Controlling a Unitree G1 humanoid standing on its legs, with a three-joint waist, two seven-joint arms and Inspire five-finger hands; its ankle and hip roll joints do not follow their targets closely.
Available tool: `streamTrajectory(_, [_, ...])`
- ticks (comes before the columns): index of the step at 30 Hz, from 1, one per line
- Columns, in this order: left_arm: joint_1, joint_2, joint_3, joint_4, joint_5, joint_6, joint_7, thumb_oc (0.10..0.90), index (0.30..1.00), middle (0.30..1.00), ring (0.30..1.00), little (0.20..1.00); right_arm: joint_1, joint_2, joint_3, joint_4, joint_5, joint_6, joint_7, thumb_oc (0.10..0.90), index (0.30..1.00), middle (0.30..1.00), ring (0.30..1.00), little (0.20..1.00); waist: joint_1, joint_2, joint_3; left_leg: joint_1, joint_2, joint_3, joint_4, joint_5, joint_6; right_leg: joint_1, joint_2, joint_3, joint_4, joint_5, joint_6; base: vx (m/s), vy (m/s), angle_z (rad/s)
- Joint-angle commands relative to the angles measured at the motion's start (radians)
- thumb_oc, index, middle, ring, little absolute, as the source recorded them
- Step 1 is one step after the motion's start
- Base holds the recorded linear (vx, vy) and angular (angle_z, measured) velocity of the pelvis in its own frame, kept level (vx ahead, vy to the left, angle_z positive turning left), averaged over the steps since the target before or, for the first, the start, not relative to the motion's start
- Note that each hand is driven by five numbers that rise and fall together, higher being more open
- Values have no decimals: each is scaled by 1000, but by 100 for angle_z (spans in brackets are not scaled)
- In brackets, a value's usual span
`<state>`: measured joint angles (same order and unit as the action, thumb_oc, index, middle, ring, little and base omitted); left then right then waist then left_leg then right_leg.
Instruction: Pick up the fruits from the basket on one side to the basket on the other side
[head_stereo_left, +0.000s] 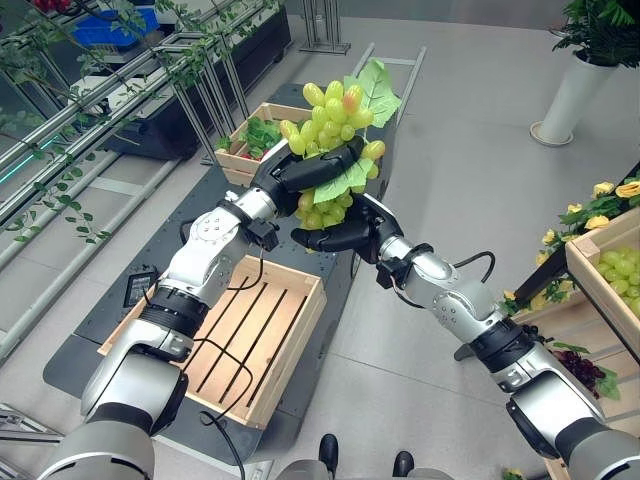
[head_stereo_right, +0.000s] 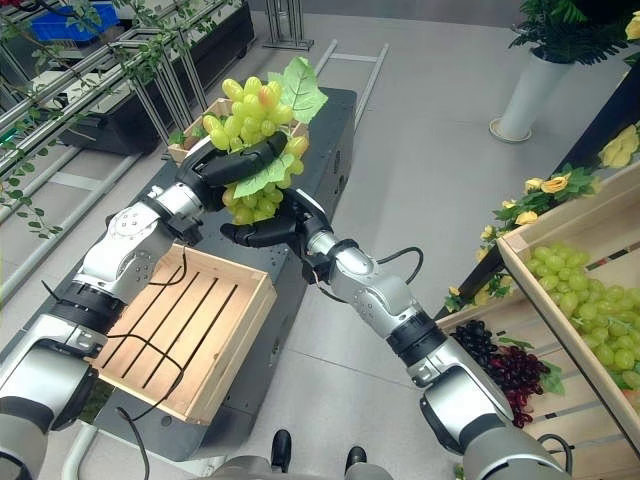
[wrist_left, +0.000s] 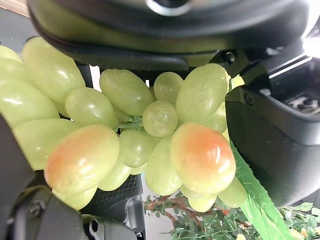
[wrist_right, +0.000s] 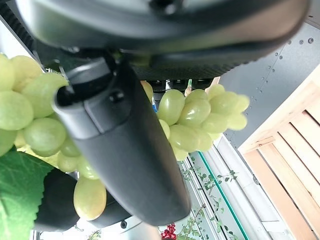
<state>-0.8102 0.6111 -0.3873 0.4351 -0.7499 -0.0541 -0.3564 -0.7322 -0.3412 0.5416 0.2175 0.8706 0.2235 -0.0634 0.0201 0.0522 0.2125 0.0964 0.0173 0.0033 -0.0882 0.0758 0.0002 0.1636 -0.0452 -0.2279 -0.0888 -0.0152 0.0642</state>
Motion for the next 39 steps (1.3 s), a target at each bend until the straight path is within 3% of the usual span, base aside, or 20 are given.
streamTrajectory(1, [-129,-35,-78,71,-16,-61,-72,400,300,300,300,300,-159,124,-18,52,5,-161,-15,800,900,900,900,900,14,-19,-199,15,-39,5,1,-73,-4,-12,-24,5,2,26,-38,0,0,0])
streamTrajectory(6, [-132,-40,-77,72,-19,-59,-69,400,300,300,300,300,-155,134,-20,64,32,-185,-3,800,900,900,900,900,16,-19,-199,15,-39,3,1,-73,-4,-12,-24,2,2,26,-38,0,0,0])
streamTrajectory(7, [-131,-41,-78,76,-20,-62,-70,400,300,300,300,300,-155,136,-21,66,38,-193,3,649,674,674,674,674,16,-19,-198,15,-39,4,1,-73,-5,-11,-25,2,2,27,-38,0,0,0])
streamTrajectory(8, [-131,-44,-79,74,-21,-61,-67,400,300,300,300,300,-154,141,-21,66,40,-199,4,547,521,521,521,521,17,-19,-198,15,-39,3,1,-73,-5,-11,-25,2,2,27,-38,0,0,0])
streamTrajectory(9, [-130,-47,-77,75,-17,-61,-66,400,300,300,300,300,-153,146,-23,67,41,-210,2,400,300,300,300,300,17,-19,-198,15,-39,1,1,-74,-4,-11,-25,2,2,26,-38,0,0,0])
streamTrajectory(26, [-127,-62,-78,129,21,-60,-37,400,300,300,300,300,-153,164,-45,58,64,-260,-9,400,300,300,300,300,14,-19,-201,15,-39,2,1,-76,-3,-14,-25,9,2,26,-37,0,0,0])
streamTrajectory(28, [-130,-65,-80,139,30,-61,-26,461,392,392,392,392,-155,164,-45,61,69,-261,-13,400,300,300,300,300,13,-19,-200,15,-38,3,1,-76,-3,-14,-25,10,2,26,-36,0,0,0])
streamTrajectory(31, [-131,-63,-82,149,36,-55,-16,800,900,900,900,900,-153,164,-49,66,71,-262,-13,400,300,300,300,300,13,-18,-199,16,-38,2,1,-76,-3,-13,-25,9,2,25,-37,0,0,0])
streamTrajectory(39, [-133,-56,-78,164,57,-63,10,800,900,900,900,900,-148,167,-52,72,68,-262,-23,400,300,300,300,300,14,-15,-198,14,-38,2,1,-74,-4,-14,-26,8,2,26,-36,0,0,0])
